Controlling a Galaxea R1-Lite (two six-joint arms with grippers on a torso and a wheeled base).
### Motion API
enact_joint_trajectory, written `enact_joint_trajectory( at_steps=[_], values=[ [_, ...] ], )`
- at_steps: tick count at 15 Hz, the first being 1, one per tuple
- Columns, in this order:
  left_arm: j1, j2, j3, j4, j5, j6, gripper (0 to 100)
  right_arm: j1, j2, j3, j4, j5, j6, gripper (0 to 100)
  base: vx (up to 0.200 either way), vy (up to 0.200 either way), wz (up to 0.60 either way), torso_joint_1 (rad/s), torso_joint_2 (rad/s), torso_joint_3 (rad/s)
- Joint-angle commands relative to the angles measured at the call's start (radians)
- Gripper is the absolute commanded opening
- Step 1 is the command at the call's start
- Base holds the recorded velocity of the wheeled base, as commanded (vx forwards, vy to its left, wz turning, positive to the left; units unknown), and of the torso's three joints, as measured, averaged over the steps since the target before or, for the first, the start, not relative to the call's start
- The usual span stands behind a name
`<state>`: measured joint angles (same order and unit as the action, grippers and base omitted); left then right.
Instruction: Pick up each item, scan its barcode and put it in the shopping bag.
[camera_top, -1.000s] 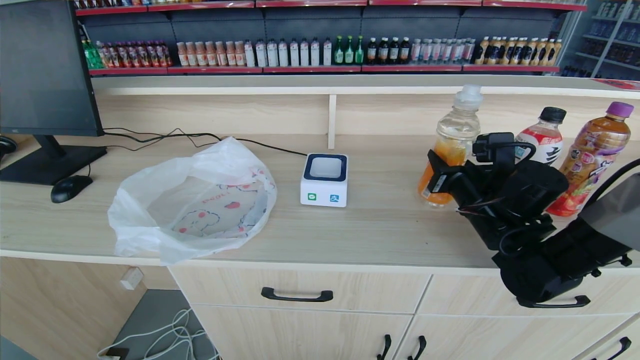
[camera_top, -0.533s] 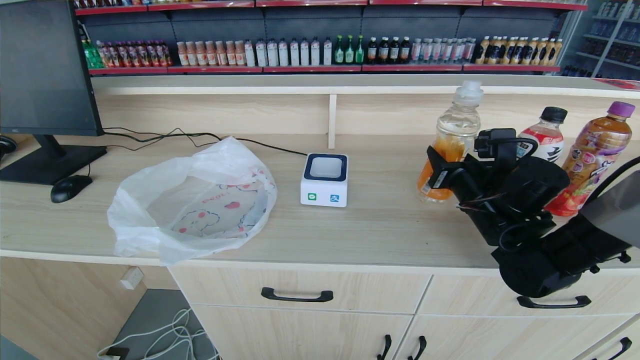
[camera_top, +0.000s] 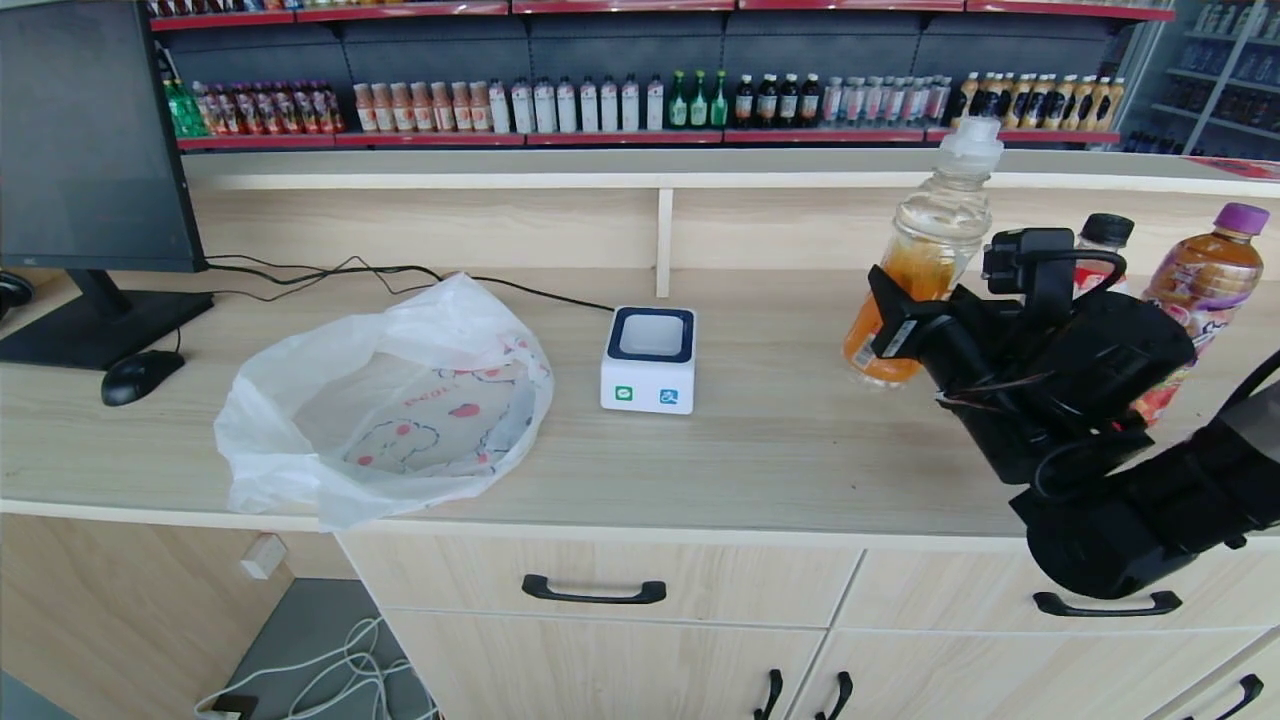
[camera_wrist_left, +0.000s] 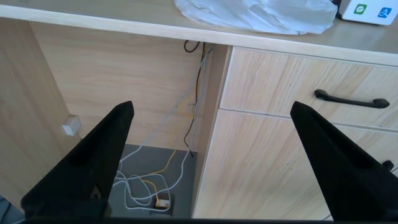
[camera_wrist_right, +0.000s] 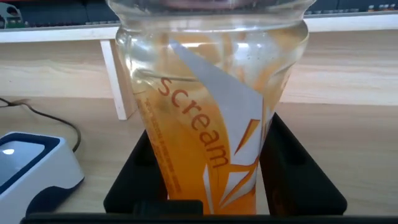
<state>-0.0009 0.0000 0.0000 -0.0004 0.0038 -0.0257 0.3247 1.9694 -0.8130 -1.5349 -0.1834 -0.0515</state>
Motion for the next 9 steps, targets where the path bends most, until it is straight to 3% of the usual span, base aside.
enact_joint_trajectory(
  at_steps=[1, 7, 9],
  values=[
    [-0.001, 0.002, 0.0, 0.0, 0.001, 0.0, 100, 0.034, -0.058, 0.032, -0.001, -0.001, -0.001, 0, 0.0, 0.0, 0.0, 0.0, 0.0, 0.0],
    [-0.001, 0.002, 0.0, -0.001, 0.001, 0.0, 100, 0.231, -0.225, 0.187, -0.007, -0.005, 0.002, 0, 0.0, 0.0, 0.0, 0.0, 0.0, 0.0],
    [-0.001, 0.0, 0.0, -0.001, 0.001, 0.0, 100, 0.251, -0.276, 0.238, -0.007, -0.002, 0.018, 0, 0.0, 0.0, 0.0, 0.0, 0.0, 0.0]
  ],
)
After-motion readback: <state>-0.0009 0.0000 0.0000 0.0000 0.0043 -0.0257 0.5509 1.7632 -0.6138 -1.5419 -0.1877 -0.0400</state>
